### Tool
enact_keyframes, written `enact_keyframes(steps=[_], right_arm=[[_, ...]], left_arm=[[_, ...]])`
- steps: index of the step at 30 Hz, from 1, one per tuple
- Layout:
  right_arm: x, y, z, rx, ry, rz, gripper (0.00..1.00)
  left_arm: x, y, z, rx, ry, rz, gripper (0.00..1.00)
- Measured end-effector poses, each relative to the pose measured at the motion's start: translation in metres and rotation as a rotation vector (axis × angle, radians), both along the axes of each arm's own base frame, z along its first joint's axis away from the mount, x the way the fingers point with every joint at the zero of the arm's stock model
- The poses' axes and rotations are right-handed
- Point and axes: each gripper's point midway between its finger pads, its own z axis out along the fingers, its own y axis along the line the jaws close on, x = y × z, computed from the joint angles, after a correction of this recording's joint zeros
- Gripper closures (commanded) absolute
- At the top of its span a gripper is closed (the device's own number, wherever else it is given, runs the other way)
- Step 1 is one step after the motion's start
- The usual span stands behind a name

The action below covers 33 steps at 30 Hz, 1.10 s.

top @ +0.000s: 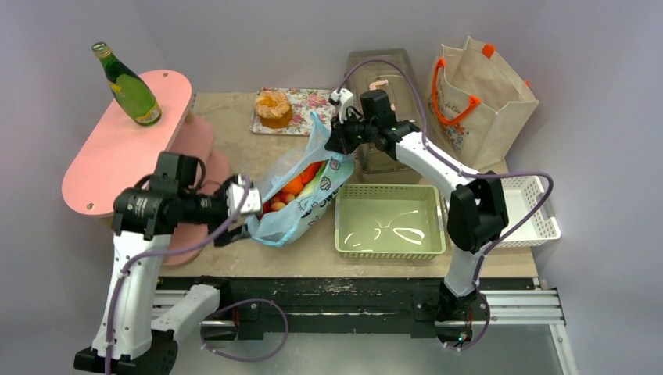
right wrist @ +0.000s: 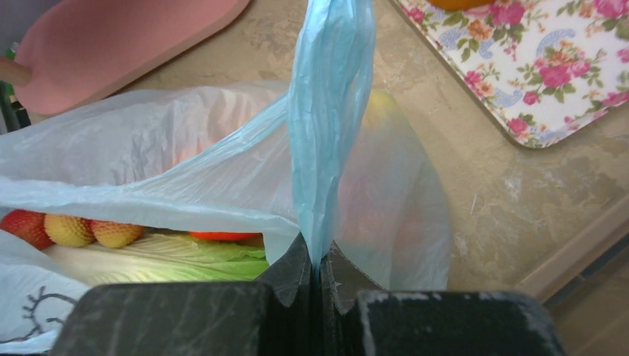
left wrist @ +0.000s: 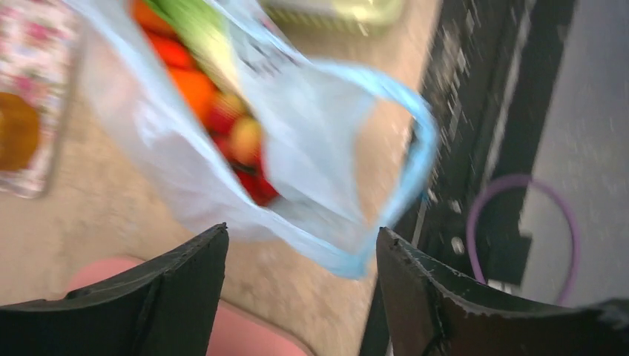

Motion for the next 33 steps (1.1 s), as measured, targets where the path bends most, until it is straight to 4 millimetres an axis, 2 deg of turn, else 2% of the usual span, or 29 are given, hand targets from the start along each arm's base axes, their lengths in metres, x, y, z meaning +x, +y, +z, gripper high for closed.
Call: enact_keyframes(steps=[2, 4, 6, 7, 9, 11, 14, 18, 20, 22, 24, 26, 29, 30, 31, 33], right_arm=[[-0.002, 0.0, 0.013, 0.013, -0.022, 0.001, 1.0], [-0.005, -0.001, 0.03, 0.032, -0.056, 0.0, 1.0], [-0.006, -0.002, 0.05, 0.053, -0.1, -0.011, 1.0], [-0.006, -0.003, 0.06, 0.06, -0.124, -0.02, 1.0], [-0.006, -0.005, 0.077, 0.077, -0.162, -0.033, 1.0], [-0.005, -0.004, 0.088, 0.09, -0.183, -0.04, 1.0], [-0.006, -0.004, 0.088, 0.093, -0.175, -0.042, 1.0], [-0.008, 0.0, 0.084, 0.093, -0.163, -0.037, 1.0], [-0.01, 0.001, 0.082, 0.091, -0.16, -0.031, 1.0], [-0.012, 0.002, 0.078, 0.086, -0.152, -0.027, 1.0], [-0.014, 0.001, 0.071, 0.077, -0.141, -0.025, 1.0], [-0.018, -0.001, 0.064, 0.068, -0.132, -0.023, 1.0], [-0.02, -0.002, 0.061, 0.062, -0.13, -0.02, 1.0], [-0.021, -0.003, 0.062, 0.062, -0.132, -0.019, 1.0], [-0.021, -0.003, 0.063, 0.062, -0.135, -0.019, 1.0], [-0.021, -0.003, 0.064, 0.063, -0.137, -0.019, 1.0]], left_arm=[[0.029, -0.015, 0.045, -0.106, -0.058, 0.075, 0.36], [0.051, -0.025, 0.068, -0.191, -0.096, 0.137, 0.36], [0.066, -0.031, 0.077, -0.243, -0.106, 0.193, 0.32], [0.072, -0.034, 0.077, -0.255, -0.109, 0.213, 0.32], [0.084, -0.039, 0.072, -0.266, -0.105, 0.248, 0.39], [0.091, -0.046, 0.063, -0.286, -0.091, 0.263, 0.52], [0.089, -0.063, 0.046, -0.302, -0.052, 0.225, 0.7], [0.073, -0.093, 0.043, -0.308, -0.04, 0.116, 0.86], [0.083, -0.097, 0.037, -0.297, -0.038, 0.166, 0.9], [0.104, -0.09, 0.028, -0.28, -0.051, 0.283, 0.91], [0.127, -0.077, 0.012, -0.249, -0.051, 0.42, 0.92], [0.141, -0.063, -0.004, -0.204, -0.041, 0.528, 0.92], [0.149, -0.052, -0.027, -0.144, -0.02, 0.603, 0.89], [0.15, -0.049, -0.035, -0.122, -0.01, 0.622, 0.8], [0.15, -0.045, -0.046, -0.096, 0.002, 0.64, 0.66], [0.147, -0.037, -0.068, -0.043, 0.025, 0.674, 0.5]])
